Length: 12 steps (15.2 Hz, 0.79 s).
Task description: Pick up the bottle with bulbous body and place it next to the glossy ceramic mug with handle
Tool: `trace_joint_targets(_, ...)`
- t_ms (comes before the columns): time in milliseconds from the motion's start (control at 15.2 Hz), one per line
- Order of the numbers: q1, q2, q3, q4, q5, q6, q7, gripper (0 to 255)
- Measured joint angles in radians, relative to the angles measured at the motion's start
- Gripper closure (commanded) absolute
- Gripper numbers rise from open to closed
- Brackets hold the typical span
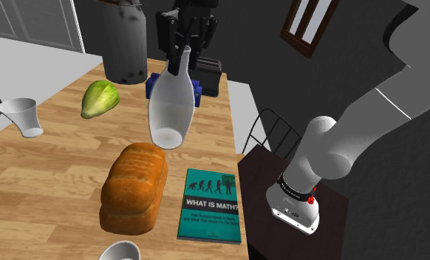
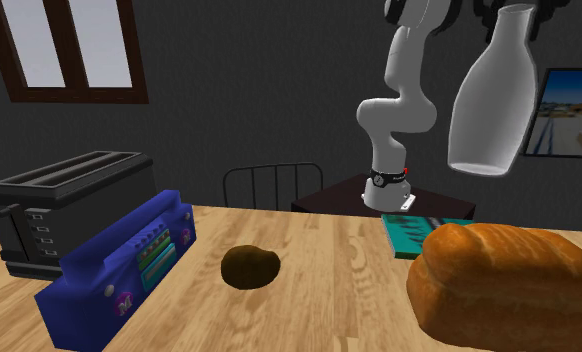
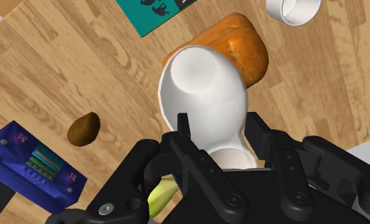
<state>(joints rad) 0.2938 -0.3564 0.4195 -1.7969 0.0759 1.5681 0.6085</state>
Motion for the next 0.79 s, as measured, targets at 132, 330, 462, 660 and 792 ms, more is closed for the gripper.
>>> trace_joint_targets(132, 0.014, 0.001, 0.036, -0.008, 0.006, 0.01, 0.049, 255)
trace_joint_targets(330, 0.03, 0.033, 0.096, 0.017, 0.002, 0.018, 0.126, 255)
trace_joint_targets(462, 0.04, 0.068, 0.142, 0.051, -0.008, 0.017, 0.185, 255)
trace_joint_targets(660, 0.057, 0.107, 0.205, 0.071, -0.022, 0.031, 0.266, 255)
trace_joint_targets(792, 0.069, 0.155, 0.255, 0.1, -0.046, 0.041, 0.33, 255)
